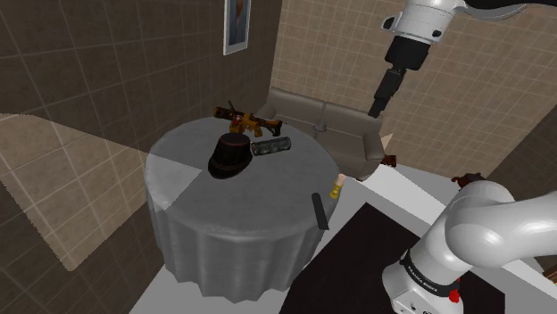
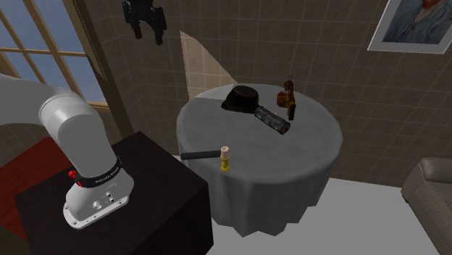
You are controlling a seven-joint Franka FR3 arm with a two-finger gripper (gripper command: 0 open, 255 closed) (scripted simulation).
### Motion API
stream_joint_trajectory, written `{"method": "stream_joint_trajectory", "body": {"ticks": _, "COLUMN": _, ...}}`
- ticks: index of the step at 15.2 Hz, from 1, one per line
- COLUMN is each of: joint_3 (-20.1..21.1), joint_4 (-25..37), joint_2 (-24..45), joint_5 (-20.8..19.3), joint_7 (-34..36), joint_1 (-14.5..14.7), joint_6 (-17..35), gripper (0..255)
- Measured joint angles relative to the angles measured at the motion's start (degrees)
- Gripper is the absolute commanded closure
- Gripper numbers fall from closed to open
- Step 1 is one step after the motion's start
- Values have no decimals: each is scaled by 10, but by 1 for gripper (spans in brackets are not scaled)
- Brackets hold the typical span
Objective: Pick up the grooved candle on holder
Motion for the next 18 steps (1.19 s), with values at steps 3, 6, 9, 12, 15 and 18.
{"method": "stream_joint_trajectory", "body": {"ticks": 3, "joint_3": -8, "joint_4": -23, "joint_2": -3, "joint_5": -7, "joint_7": -11, "joint_1": -3, "joint_6": 18, "gripper": 0}}
{"method": "stream_joint_trajectory", "body": {"ticks": 6, "joint_3": -25, "joint_4": -68, "joint_2": -4, "joint_5": -23, "joint_7": -37, "joint_1": -9, "joint_6": 60, "gripper": 0}}
{"method": "stream_joint_trajectory", "body": {"ticks": 9, "joint_3": -42, "joint_4": -114, "joint_2": -2, "joint_5": -39, "joint_7": -61, "joint_1": -17, "joint_6": 107, "gripper": 0}}
{"method": "stream_joint_trajectory", "body": {"ticks": 12, "joint_3": -64, "joint_4": -149, "joint_2": 15, "joint_5": -58, "joint_7": -89, "joint_1": -27, "joint_6": 158, "gripper": 0}}
{"method": "stream_joint_trajectory", "body": {"ticks": 15, "joint_3": -84, "joint_4": -185, "joint_2": 39, "joint_5": -75, "joint_7": -113, "joint_1": -36, "joint_6": 218, "gripper": 0}}
{"method": "stream_joint_trajectory", "body": {"ticks": 18, "joint_3": -105, "joint_4": -209, "joint_2": 70, "joint_5": -91, "joint_7": -138, "joint_1": -46, "joint_6": 273, "gripper": 0}}
